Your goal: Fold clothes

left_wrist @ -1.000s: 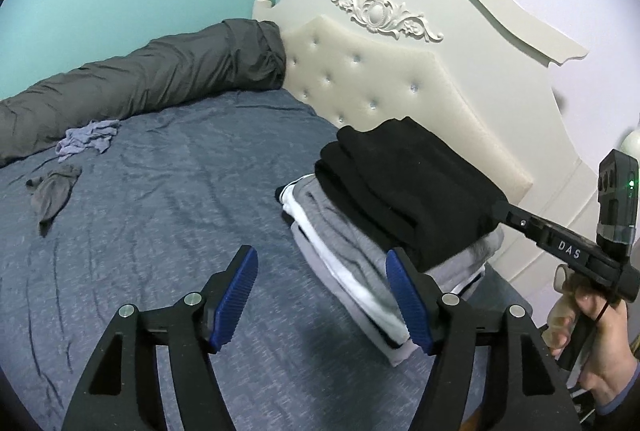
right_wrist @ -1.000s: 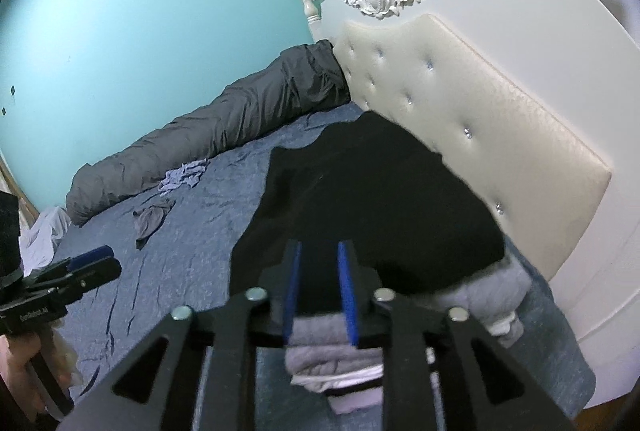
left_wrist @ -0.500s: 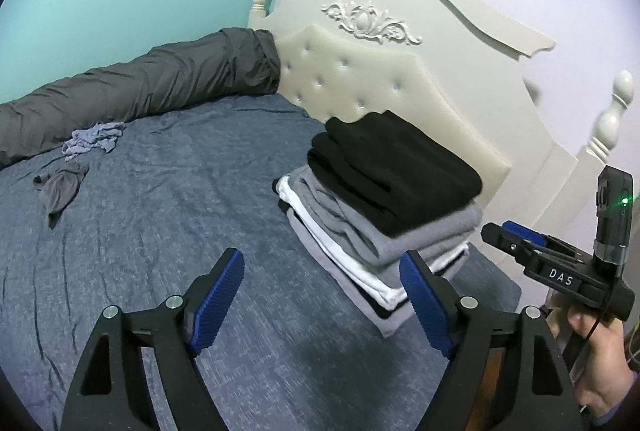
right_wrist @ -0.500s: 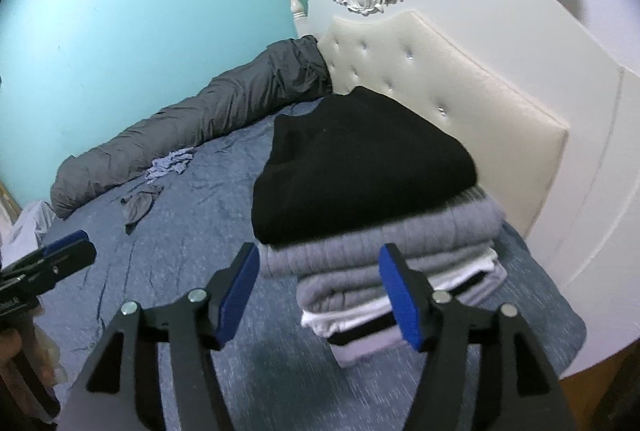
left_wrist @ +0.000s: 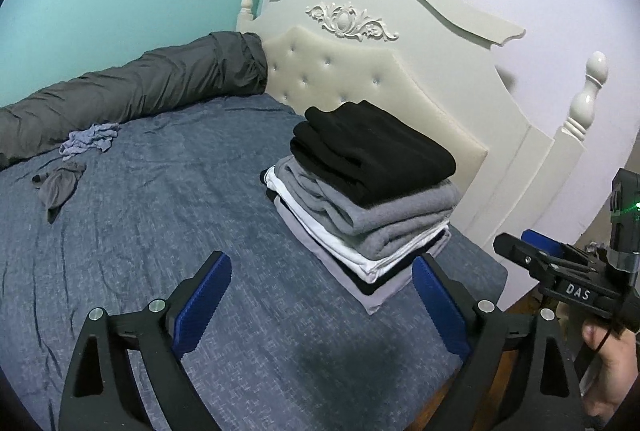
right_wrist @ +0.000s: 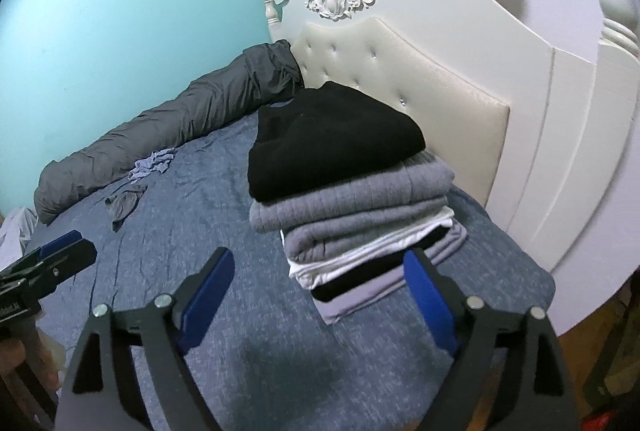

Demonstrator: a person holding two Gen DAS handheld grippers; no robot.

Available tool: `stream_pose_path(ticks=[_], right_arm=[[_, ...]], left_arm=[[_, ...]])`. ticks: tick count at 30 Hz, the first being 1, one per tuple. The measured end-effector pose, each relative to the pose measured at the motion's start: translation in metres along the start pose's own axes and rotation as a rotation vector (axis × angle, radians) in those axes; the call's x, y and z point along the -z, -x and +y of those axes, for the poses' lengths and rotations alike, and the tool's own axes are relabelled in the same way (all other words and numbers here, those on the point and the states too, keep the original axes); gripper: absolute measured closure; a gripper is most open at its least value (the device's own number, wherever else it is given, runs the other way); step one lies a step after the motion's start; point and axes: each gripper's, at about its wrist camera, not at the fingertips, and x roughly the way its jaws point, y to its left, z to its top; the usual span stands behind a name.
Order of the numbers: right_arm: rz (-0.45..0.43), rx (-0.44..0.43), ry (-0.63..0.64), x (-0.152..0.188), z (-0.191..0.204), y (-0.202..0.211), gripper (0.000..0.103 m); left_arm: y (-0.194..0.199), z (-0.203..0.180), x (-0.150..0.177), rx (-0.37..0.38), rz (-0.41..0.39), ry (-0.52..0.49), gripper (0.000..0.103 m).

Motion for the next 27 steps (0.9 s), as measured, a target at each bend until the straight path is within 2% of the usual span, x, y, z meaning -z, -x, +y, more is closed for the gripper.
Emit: stream_pose_path(ticks=[4,27], right_arm=[[-0.004,0.01,0.007,0.009,0.004,0.013,0.006],[-0.032,0.014,-0.003,0.047,0.018,0.067,0.003]], left_arm=[[0.011,-0.001,0.006,0.003,-0.014,-0.003,0.0],[0.046,-0.016,0.036,-0.025,-0.032,-0.027,0.0]])
